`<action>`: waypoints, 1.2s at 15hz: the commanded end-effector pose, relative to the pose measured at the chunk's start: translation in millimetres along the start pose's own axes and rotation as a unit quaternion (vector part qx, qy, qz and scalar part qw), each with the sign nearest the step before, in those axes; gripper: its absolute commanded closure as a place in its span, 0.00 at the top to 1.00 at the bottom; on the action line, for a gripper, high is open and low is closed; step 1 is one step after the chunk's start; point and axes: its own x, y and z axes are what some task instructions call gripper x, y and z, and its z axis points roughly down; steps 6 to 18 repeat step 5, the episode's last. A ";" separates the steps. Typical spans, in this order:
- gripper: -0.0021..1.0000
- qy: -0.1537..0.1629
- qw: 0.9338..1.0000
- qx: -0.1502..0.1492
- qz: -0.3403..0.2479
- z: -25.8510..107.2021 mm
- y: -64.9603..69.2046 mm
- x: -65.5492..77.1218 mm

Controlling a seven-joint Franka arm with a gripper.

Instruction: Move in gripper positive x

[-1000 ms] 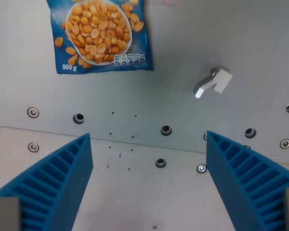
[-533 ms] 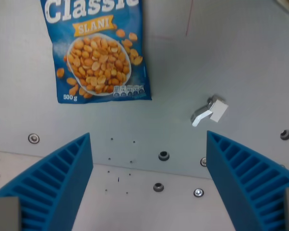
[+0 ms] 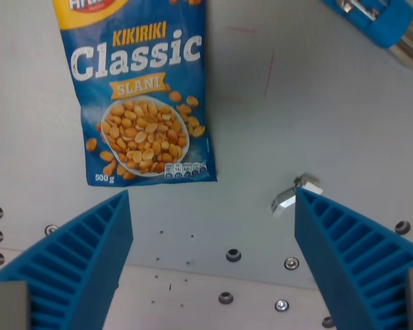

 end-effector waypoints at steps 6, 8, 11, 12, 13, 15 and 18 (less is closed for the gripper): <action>1.00 -0.014 1.000 0.005 0.007 -2.6 -0.6 37.3; 1.00 -0.014 1.000 0.005 0.007 -2.6 -0.6 37.3; 1.00 -0.014 1.000 0.005 0.007 -2.6 -0.6 37.3; 1.00 -0.014 1.000 0.005 0.007 -2.6 -0.6 37.3; 1.00 -0.014 1.000 0.005 0.007 -2.6 -0.6 37.3; 1.00 -0.014 1.000 0.005 0.007 -2.6 -0.6 37.3; 1.00 -0.014 1.000 0.005 0.007 -2.6 -0.6 37.3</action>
